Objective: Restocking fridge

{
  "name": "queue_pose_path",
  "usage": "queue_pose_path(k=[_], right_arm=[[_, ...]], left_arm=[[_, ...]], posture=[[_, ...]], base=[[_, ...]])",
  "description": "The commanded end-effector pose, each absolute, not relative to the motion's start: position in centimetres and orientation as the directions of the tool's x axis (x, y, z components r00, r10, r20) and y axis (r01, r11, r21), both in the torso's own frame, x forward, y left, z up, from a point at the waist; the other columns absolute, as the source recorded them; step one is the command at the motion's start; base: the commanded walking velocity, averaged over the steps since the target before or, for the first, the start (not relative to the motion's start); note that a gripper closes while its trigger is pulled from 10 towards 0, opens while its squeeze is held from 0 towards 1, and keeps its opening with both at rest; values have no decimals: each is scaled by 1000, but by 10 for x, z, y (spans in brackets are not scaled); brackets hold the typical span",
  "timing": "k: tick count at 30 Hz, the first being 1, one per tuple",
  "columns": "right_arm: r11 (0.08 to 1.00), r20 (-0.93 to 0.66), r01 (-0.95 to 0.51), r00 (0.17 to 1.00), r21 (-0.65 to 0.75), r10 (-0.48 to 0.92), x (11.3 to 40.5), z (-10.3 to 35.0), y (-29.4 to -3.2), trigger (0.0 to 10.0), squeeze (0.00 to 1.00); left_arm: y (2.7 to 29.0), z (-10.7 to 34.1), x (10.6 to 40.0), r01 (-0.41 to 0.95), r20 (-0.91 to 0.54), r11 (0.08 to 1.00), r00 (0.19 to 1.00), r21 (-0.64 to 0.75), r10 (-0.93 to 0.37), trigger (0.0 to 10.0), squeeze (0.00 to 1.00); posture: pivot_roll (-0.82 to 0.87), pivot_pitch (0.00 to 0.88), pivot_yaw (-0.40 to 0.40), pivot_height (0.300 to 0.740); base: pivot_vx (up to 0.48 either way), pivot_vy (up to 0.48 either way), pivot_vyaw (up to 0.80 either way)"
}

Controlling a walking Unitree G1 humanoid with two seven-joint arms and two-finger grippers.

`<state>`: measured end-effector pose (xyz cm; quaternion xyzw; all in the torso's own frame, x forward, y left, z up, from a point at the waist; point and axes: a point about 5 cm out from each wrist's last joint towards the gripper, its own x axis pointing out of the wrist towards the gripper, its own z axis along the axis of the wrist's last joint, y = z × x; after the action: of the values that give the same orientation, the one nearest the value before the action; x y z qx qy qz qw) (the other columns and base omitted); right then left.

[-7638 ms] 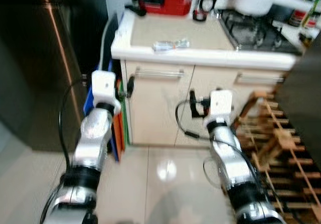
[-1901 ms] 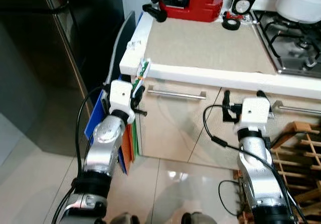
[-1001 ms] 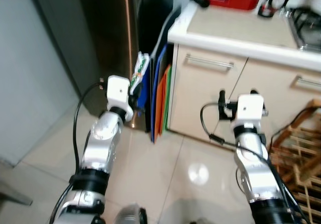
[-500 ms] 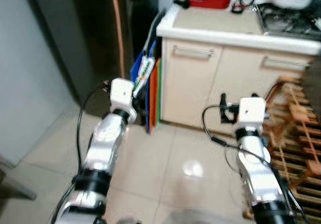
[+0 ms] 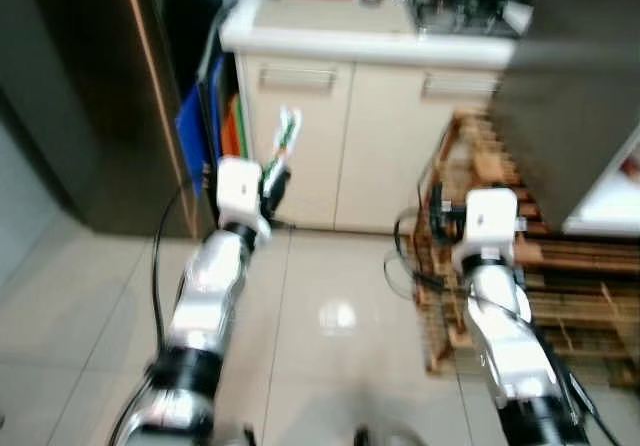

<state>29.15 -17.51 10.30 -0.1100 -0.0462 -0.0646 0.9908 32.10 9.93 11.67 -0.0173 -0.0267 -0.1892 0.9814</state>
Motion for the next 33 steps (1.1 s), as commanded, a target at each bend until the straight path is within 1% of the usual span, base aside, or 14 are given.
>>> queue_pose_path(k=[1,8,19,23,33], right_arm=[[968,115,139,986,-208,-117,292,104,-173,10000,0],[966,128,157,983,-205,-133,293,106,-175,10000,0],[963,144,192,975,-187,-166,295,107,-175,10000,0],[963,151,195,974,-186,-168,296,108,-175,10000,0],[959,151,202,973,-198,-174,295,106,-178,10000,0]], left_arm=[[106,120,322,356,70,934,932,-14,-354,10000,0],[98,125,324,396,81,918,915,-4,-395,10000,0],[99,132,333,406,82,914,910,19,-406,10000,0],[99,134,335,414,84,910,906,26,-415,10000,0],[106,137,339,385,92,922,918,40,-387,10000,0]], posture=[[-91,0,-7,682],[-105,0,18,682],[-109,0,53,682],[-108,0,55,682],[-95,0,41,682]], base=[[0,-469,0],[0,-469,0],[0,-454,0],[0,-439,0],[0,-431,0]])
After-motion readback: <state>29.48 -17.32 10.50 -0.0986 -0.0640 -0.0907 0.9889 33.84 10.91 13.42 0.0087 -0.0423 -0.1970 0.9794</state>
